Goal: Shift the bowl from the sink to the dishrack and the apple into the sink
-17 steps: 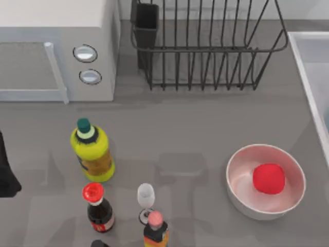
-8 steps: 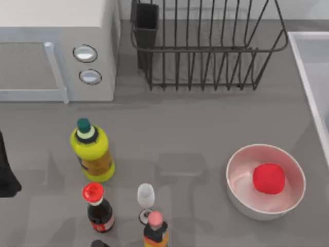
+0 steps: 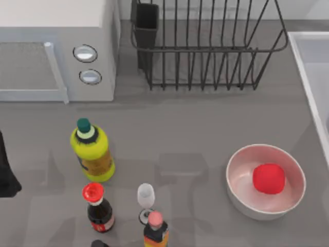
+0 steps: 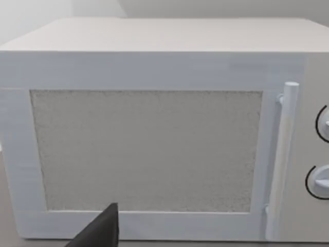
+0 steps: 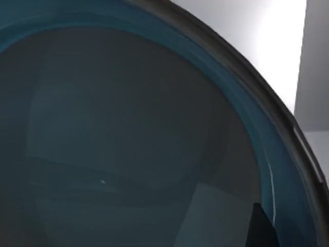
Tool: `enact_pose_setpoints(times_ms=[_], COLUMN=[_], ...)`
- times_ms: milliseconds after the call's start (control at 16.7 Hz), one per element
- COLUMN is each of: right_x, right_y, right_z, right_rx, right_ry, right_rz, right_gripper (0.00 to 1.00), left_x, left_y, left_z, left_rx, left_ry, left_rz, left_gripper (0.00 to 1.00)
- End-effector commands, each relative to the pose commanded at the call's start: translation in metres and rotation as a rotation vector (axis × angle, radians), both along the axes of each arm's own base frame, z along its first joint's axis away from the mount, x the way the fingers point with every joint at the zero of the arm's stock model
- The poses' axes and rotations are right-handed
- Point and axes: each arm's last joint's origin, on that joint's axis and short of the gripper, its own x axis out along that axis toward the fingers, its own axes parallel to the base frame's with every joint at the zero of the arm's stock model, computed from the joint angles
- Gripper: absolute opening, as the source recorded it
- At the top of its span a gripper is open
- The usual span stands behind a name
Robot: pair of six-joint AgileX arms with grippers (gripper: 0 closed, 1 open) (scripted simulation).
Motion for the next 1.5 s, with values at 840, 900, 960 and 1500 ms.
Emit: enact_pose_setpoints(times_ms=[840,900,960,1500], right_x=[-0.239,-0.255,-0.268,-0.285], right_y=[-0.009,-0.002,0.003,0.014], right_z=[0.261,0.268,0.273,0.28], right_rx=[-0.017,-0.015,-0.012,-0.016], right_ry=[-0.02,-0.019,-0.016,-0.013], right_rz=[0.005,0.004,0.004,0.008], right_gripper=[0.0,0.0,0.0,0.0], left_x=[0.0,0.0,0.0,0.0], left_y=[0.0,0.0,0.0,0.0], left_z=[0.0,0.0,0.0,0.0], left_rx=[0.0,0.0,0.0,0.0], left_ry=[0.0,0.0,0.0,0.0], left_rz=[0.0,0.0,0.0,0.0], left_gripper=[1.0,1.0,1.0,1.0])
